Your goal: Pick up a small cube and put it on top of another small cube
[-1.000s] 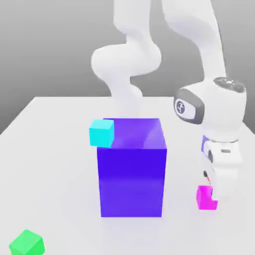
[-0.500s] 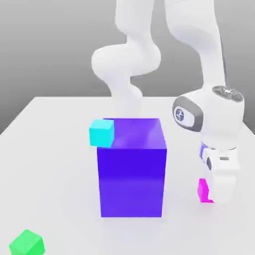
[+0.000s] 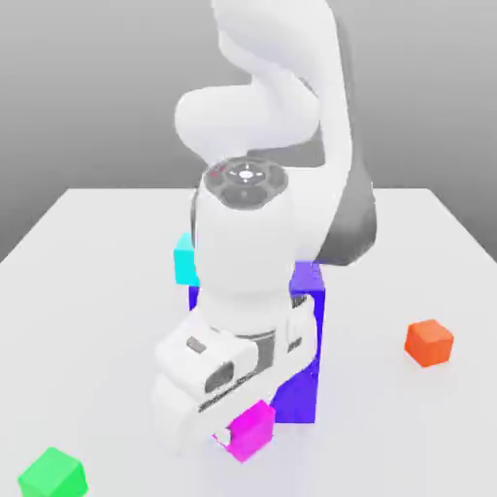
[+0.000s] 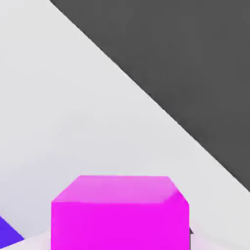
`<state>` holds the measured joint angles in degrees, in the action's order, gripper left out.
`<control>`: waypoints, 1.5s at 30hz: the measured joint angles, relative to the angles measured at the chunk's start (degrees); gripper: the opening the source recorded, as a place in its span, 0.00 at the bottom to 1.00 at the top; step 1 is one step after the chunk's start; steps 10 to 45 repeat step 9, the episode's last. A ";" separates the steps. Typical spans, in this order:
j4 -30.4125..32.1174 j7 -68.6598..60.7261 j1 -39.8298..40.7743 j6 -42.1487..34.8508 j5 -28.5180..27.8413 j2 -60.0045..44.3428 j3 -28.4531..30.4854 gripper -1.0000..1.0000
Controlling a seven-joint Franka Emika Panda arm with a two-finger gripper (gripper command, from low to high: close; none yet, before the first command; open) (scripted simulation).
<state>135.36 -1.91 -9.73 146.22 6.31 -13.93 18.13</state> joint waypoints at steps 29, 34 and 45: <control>-6.77 -4.38 11.78 3.89 10.13 -10.18 1.98 1.00; -6.77 -4.38 11.78 3.89 10.13 -10.18 1.98 1.00; -6.77 -4.38 11.78 3.89 10.13 -10.18 1.98 1.00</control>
